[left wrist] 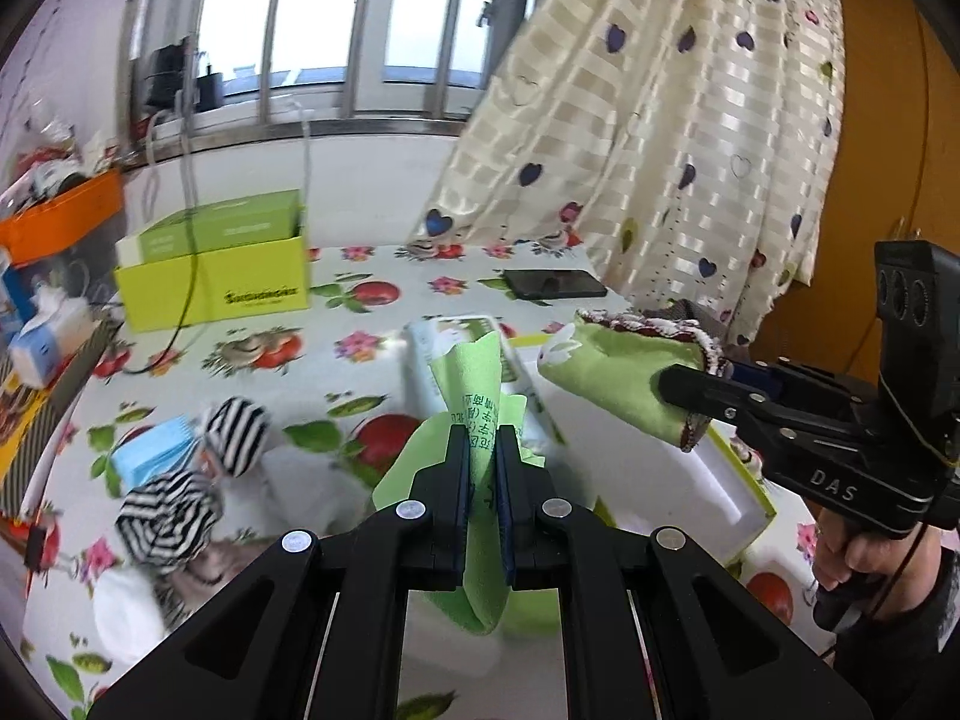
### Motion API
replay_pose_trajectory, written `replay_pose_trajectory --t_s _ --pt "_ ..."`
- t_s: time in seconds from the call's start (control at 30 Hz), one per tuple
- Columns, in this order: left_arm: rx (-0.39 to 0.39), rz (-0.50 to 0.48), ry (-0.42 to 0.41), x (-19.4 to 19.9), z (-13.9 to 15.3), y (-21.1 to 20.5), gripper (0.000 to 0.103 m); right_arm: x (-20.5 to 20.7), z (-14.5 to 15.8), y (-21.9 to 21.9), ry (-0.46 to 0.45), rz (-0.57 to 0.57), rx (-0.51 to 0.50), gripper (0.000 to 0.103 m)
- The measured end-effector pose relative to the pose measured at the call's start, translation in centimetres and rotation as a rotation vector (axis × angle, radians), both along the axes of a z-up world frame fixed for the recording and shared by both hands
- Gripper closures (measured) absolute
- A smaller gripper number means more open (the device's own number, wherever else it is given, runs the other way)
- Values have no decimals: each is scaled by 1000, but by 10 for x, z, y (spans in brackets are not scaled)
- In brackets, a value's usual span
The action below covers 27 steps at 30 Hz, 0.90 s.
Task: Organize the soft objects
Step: 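Carry the rolled sock with right tool to the white tray while left carries cloth, then release the rolled sock in the tray with right tool while left lowers cloth beside it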
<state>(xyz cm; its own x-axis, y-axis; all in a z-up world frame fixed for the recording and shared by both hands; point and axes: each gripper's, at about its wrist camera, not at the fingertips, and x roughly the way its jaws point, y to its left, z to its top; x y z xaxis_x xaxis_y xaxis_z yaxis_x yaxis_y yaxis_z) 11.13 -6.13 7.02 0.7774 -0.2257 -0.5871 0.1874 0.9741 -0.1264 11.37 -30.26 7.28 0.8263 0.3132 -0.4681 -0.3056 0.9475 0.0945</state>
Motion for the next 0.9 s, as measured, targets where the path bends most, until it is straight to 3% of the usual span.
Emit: replay_pose_trajectory --t_s 0.33,0.63,0.73,0.8,0.9 --pt "-3 -71 48 47 4 -41 95 40 -27 -54 62 -89 48 80" --pt "23 -101 93 72 -3 -74 95 71 -65 -85 192 -205 54 79" --pt "21 -100 124 81 -8 -83 95 71 -68 -93 206 -249 44 72" --pt "24 -100 140 87 -11 -89 95 69 -69 -98 207 -270 48 57" --pt "34 -99 165 96 -17 -98 95 65 -69 -104 198 -281 63 52"
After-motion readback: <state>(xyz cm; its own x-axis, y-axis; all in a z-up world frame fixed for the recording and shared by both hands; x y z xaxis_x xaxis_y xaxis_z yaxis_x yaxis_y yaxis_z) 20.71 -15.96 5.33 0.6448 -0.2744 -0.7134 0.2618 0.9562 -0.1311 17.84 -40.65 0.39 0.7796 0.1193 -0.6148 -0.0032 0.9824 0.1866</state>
